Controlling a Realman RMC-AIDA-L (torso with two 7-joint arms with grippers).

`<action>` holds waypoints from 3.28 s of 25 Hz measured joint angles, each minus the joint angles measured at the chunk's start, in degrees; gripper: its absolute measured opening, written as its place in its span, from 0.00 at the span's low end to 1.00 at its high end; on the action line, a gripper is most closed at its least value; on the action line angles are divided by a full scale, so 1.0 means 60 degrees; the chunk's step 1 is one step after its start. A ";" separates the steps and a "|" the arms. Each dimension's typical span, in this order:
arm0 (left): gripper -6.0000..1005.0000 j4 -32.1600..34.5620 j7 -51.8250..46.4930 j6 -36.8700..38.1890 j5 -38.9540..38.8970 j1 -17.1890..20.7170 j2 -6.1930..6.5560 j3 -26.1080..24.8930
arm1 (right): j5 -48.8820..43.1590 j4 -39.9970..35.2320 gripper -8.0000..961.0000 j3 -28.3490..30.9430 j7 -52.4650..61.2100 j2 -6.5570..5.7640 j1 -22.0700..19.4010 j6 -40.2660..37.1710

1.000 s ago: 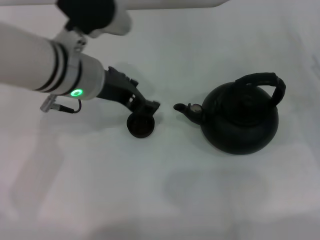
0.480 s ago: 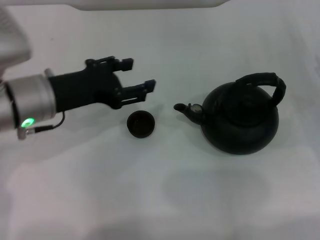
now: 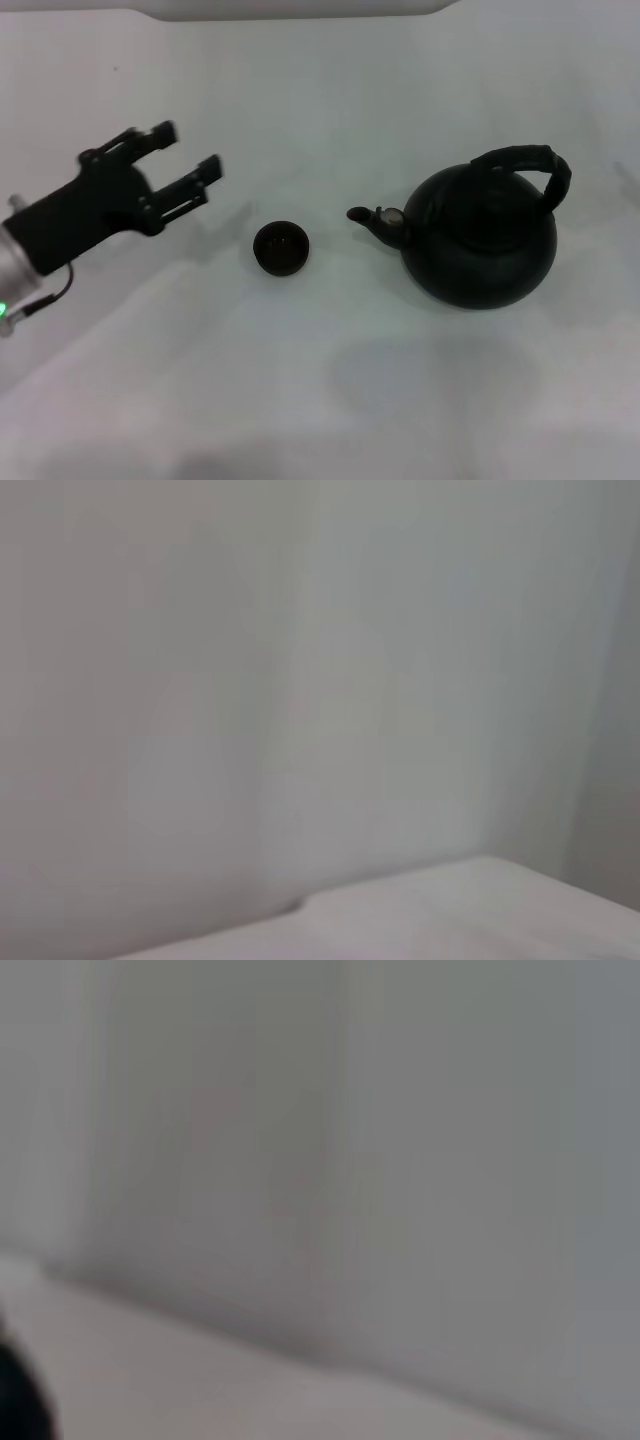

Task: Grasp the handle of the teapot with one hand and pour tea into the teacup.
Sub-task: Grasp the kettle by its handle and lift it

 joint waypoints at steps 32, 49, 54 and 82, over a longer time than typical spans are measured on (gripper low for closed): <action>0.74 -0.3306 0.2823 -0.1263 -0.2610 -0.0006 0.0002 -0.0671 | -0.5915 -0.2400 0.87 0.1151 0.5060 0.0680 0.0280 -0.2149; 0.74 -0.3428 0.2815 -0.1298 -0.2643 -0.0087 -0.0029 -0.0670 | -0.5048 -0.1373 0.59 0.1070 0.3833 0.0693 0.0935 -0.2114; 0.74 -0.3404 0.2815 -0.1273 -0.2739 -0.0108 -0.0016 -0.0674 | -0.5048 -0.1187 0.49 0.1085 0.3724 0.0664 0.1102 -0.1989; 0.74 -0.3685 0.2814 -0.1160 -0.2832 -0.0272 -0.0018 -0.0702 | -0.3901 -0.1165 0.14 0.0358 0.2926 0.0752 0.1464 -0.0823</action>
